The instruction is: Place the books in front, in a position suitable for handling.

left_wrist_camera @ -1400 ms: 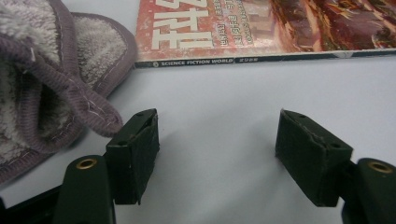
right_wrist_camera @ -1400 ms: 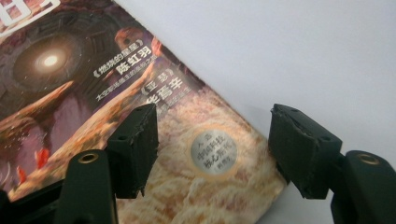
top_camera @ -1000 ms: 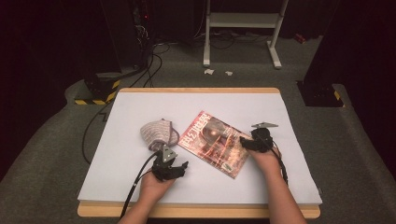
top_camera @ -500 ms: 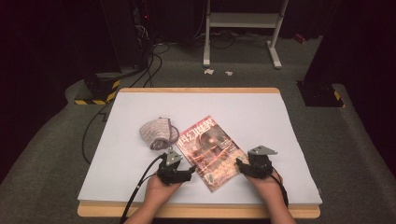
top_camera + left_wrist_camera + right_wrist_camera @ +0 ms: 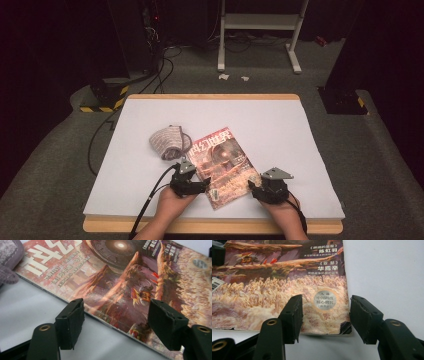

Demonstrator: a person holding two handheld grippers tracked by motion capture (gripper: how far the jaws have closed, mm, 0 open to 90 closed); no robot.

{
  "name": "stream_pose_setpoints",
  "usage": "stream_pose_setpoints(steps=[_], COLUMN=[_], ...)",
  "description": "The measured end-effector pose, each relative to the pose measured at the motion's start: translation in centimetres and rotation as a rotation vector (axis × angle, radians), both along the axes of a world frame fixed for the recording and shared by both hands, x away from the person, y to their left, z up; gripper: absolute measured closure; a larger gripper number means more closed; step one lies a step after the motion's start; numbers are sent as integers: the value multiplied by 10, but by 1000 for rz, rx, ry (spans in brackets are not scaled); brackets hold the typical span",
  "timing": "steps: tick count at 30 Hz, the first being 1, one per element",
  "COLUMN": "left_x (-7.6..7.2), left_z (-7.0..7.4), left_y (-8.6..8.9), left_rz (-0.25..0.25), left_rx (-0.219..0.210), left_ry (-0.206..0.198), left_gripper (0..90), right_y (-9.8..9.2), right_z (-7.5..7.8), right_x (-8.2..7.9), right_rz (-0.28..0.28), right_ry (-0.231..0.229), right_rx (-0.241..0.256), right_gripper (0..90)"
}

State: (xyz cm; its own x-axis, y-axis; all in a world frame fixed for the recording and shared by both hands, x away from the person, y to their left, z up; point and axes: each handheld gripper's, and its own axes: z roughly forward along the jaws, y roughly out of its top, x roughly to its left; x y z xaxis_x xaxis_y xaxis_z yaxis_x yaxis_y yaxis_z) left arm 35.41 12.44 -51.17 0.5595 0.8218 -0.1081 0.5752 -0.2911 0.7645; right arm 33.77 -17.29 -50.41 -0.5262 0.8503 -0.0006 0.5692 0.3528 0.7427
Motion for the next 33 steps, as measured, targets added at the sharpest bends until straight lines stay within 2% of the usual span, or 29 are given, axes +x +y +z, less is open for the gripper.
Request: stream_pose_setpoints(steps=[5,14,16,18,21,26,29,33], left_x=[8,43,46,46,38,24,19,20], left_z=[0,2,3,3,3,4,4,3], left_y=[-3,-15,-13,-9,0,13,18,15], left_rz=[4,3,3,-4,-5,-14,-24,-35], left_rx=[0,20,23,15,10,20,6,-6], left_ry=[1,2,-4,7,12,16,30,30], left_gripper=[295,314,333,356,355,348,350,349], right_y=[-3,-6,-5,-3,0,16,15,16], right_z=[0,0,0,0,0,1,6,4], right_x=[-3,-8,-8,-9,-9,-14,-9,11], right_rz=[3,7,11,13,28,97,63,23], right_ry=[-1,14,10,6,14,10,-20,4], right_rx=[-1,13,12,4,16,15,58,71], right_gripper=[448,450,450,450,451,457,449,423])
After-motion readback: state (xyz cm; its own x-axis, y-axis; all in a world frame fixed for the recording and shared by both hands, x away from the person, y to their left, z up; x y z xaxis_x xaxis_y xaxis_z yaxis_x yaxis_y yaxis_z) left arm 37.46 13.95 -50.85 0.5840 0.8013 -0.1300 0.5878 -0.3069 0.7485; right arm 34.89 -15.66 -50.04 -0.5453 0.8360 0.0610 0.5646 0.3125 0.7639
